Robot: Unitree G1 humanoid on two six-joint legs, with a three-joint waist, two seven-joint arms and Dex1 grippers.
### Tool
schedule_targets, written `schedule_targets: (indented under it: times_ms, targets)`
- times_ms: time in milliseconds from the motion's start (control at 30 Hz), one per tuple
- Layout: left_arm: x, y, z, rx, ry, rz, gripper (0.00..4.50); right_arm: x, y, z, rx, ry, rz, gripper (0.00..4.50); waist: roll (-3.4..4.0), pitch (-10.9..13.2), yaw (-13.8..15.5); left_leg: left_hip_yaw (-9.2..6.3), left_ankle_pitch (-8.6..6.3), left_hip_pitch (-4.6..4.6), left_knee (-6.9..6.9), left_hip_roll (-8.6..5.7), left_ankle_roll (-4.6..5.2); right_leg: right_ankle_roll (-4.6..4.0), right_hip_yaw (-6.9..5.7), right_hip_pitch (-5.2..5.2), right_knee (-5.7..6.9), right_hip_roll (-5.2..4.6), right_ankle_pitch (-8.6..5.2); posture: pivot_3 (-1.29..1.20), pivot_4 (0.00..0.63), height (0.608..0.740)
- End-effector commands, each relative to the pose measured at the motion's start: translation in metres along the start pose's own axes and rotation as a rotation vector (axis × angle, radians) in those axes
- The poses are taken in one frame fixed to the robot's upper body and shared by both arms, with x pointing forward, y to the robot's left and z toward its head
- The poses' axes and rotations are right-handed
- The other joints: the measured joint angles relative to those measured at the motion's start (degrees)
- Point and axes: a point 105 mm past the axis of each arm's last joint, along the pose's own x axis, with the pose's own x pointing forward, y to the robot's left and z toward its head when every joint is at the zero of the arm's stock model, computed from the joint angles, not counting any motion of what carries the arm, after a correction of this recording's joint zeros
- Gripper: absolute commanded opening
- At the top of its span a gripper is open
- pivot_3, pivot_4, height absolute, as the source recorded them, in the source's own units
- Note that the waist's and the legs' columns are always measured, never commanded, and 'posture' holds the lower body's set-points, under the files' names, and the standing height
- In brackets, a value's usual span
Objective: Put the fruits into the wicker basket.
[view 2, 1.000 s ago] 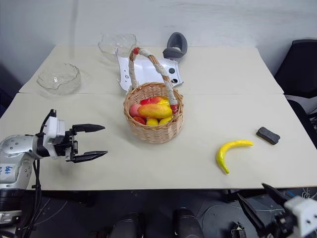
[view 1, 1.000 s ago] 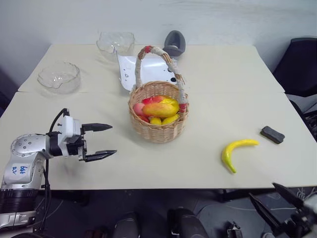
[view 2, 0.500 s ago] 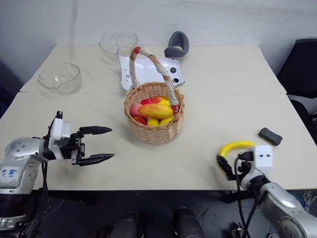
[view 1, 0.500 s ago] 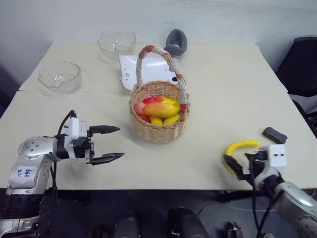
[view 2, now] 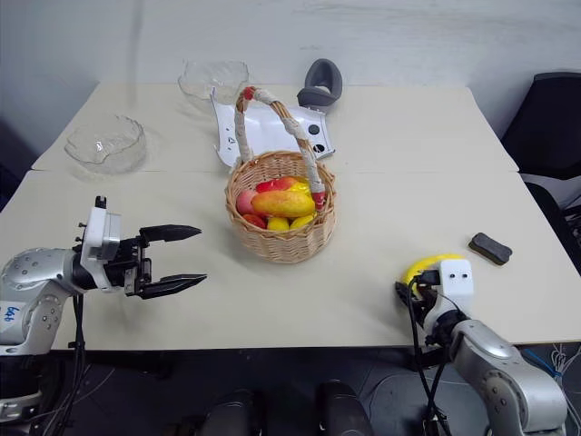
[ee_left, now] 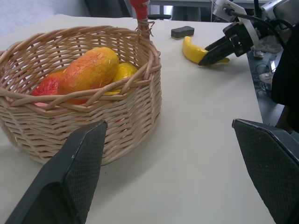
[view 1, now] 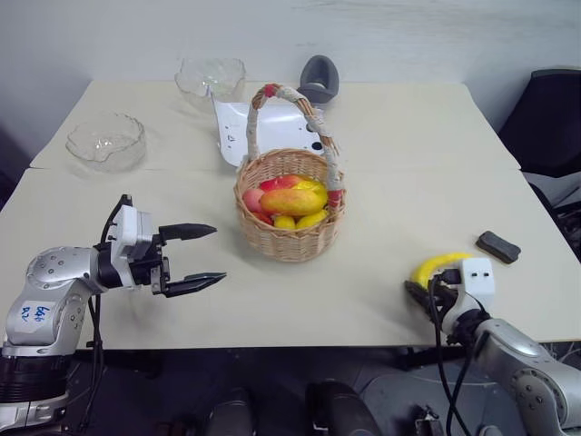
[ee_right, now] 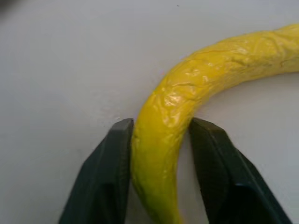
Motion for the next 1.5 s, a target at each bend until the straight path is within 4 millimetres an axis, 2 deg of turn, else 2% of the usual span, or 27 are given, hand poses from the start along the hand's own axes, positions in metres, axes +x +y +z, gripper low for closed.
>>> schedule_targets:
  times_ms: [33, 67, 133, 267, 333, 400, 467, 600, 667, 733, 833, 933, 1033, 1133, 1233, 1333, 1400, 1500]
  targets:
    - [-0.007, -0.006, 0.003, 0.025, 0.025, -0.027, 4.5, -0.021, 0.019, 0.027, -0.07, -0.09, 0.309, 0.74, 0.09, 0.05, -0.02, 0.0, -0.01, -0.01, -0.02, 0.0, 0.01, 0.0, 0.0, -0.01, -0.02, 0.01, 0.0, 0.0, 0.15, 0.74]
    - [-0.009, -0.007, 0.003, 0.023, 0.027, -0.028, 4.5, -0.032, 0.029, 0.034, -0.153, -0.11, 0.439, 0.66, 0.13, 0.08, -0.05, 0.03, -0.02, -0.01, -0.04, 0.0, 0.03, 0.0, 0.01, -0.02, -0.04, 0.03, 0.0, 0.0, 0.15, 0.74]
    - [-0.01, -0.005, 0.003, 0.039, 0.023, -0.016, 4.5, -0.054, 0.048, 0.033, -0.286, -0.051, 0.663, 0.65, 0.36, 0.21, 0.05, 0.04, -0.08, -0.04, -0.02, 0.01, 0.09, 0.01, 0.0, -0.03, -0.07, 0.05, 0.0, 0.0, 0.15, 0.74]
    - [-0.008, 0.001, 0.015, 0.043, -0.039, 0.031, 4.5, -0.091, 0.089, 0.007, -0.401, 0.195, 0.997, 0.65, 0.22, 0.22, 0.16, -0.02, -0.12, -0.03, -0.02, 0.03, 0.1, 0.07, -0.03, 0.01, -0.09, 0.09, -0.04, 0.0, 0.15, 0.74]
    - [-0.007, -0.001, 0.02, 0.051, -0.061, 0.028, 4.5, -0.098, 0.108, 0.008, -0.436, 0.192, 1.101, 0.65, 0.12, 0.26, -0.01, -0.04, -0.13, -0.03, 0.03, 0.04, 0.08, 0.07, -0.03, 0.01, -0.09, 0.08, -0.04, 0.0, 0.15, 0.74]
    - [-0.008, -0.001, 0.023, 0.049, -0.073, 0.037, 4.5, -0.095, 0.122, 0.017, -0.464, 0.137, 1.157, 0.65, 0.04, 0.3, -0.17, -0.03, -0.13, -0.03, 0.08, 0.05, 0.08, 0.09, -0.01, 0.02, -0.08, 0.06, -0.02, 0.0, 0.15, 0.74]
    - [-0.011, -0.003, 0.023, 0.042, -0.075, 0.043, 4.5, -0.086, 0.137, 0.03, -0.523, 0.033, 1.201, 0.65, -0.05, 0.31, -0.41, 0.05, -0.13, 0.0, 0.11, 0.03, 0.09, 0.15, 0.07, 0.04, -0.11, 0.03, 0.05, 0.0, 0.15, 0.74]
    - [-0.018, -0.001, 0.025, -0.029, -0.113, 0.09, 4.5, -0.056, 0.176, 0.07, -0.502, -0.199, 1.24, 0.65, -0.07, 0.34, -0.42, 0.03, -0.12, -0.03, 0.07, 0.07, 0.06, 0.07, 0.03, -0.02, -0.14, 0.04, 0.05, 0.0, 0.15, 0.74]
    - [-0.021, 0.006, 0.026, -0.06, -0.14, 0.151, 4.5, -0.027, 0.194, 0.092, -0.496, -0.267, 1.162, 0.65, -0.04, 0.36, -0.7, 0.01, -0.11, -0.08, 0.06, 0.04, 0.03, 0.02, 0.03, -0.09, -0.08, 0.03, 0.03, 0.0, 0.15, 0.74]
    - [-0.022, 0.009, 0.026, -0.065, -0.147, 0.188, 4.5, -0.011, 0.206, 0.108, -0.493, -0.314, 1.118, 0.65, -0.01, 0.38, -0.66, -0.01, -0.03, -0.17, 0.09, 0.03, -0.02, 0.0, 0.02, -0.2, 0.01, -0.02, 0.04, 0.0, 0.15, 0.74]
    - [-0.022, 0.008, 0.023, -0.076, -0.143, 0.198, 4.5, 0.009, 0.218, 0.133, -0.403, -0.394, 1.033, 0.65, -0.01, 0.37, -0.06, -0.04, 0.1, -0.25, 0.09, 0.04, -0.34, -0.04, -0.05, -0.28, 0.01, -0.03, 0.01, 0.0, 0.15, 0.74]
    - [-0.022, 0.004, 0.022, -0.141, -0.155, 0.203, 4.5, 0.036, 0.223, 0.138, -0.358, -0.385, 0.907, 0.65, -0.05, 0.33, -0.17, 0.01, 0.12, -0.94, 0.3, -0.01, -0.29, -0.03, -0.02, -0.98, 0.24, -0.12, 0.02, 0.0, 0.15, 0.74]
    - [-0.019, 0.005, 0.022, -0.134, -0.163, 0.228, 4.5, 0.055, 0.223, 0.137, -0.351, -0.365, 0.792, 0.65, -0.06, 0.32, -0.12, 0.0, 0.11, -1.05, 0.37, -0.03, -0.26, -0.03, -0.04, -1.06, 0.26, -0.14, 0.02, 0.0, 0.15, 0.74]
    - [-0.017, 0.005, 0.021, -0.131, -0.156, 0.229, 4.5, 0.062, 0.219, 0.14, -0.349, -0.369, 0.716, 1.67, -0.06, 0.32, -0.2, 0.01, 0.11, -1.09, 0.38, -0.03, -0.25, -0.03, -0.03, -1.09, 0.25, -0.14, 0.02, 0.0, 0.15, 0.74]
    - [-0.016, 0.006, 0.022, -0.123, -0.15, 0.23, 4.5, 0.055, 0.221, 0.138, -0.373, -0.37, 0.751, 2.66, -0.06, 0.32, -0.26, 0.01, 0.12, -1.04, 0.36, -0.03, -0.25, -0.03, -0.04, -1.06, 0.28, -0.14, 0.02, 0.0, 0.15, 0.74]
    - [-0.015, 0.007, 0.025, -0.106, -0.156, 0.227, 4.5, 0.026, 0.23, 0.138, -0.391, -0.418, 0.925, 3.68, -0.06, 0.32, -0.4, 0.01, 0.13, -1.0, 0.27, -0.01, -0.17, -0.03, -0.04, -1.08, 0.3, -0.11, 0.02, 0.0, 0.15, 0.74]
    - [-0.014, 0.007, 0.026, -0.098, -0.158, 0.22, 4.5, 0.009, 0.229, 0.136, -0.401, -0.439, 1.012, 4.39, -0.06, 0.32, -0.36, -0.01, 0.12, -0.97, 0.19, 0.0, -0.09, -0.03, -0.06, -1.08, 0.34, -0.09, 0.02, 0.0, 0.15, 0.74]
    - [-0.013, 0.008, 0.027, -0.085, -0.158, 0.215, 4.5, -0.021, 0.219, 0.129, -0.396, -0.459, 1.173, 4.45, -0.06, 0.32, -0.18, -0.05, 0.1, -0.93, 0.19, 0.0, -0.03, -0.03, -0.08, -1.04, 0.33, -0.08, 0.02, 0.0, 0.15, 0.74]
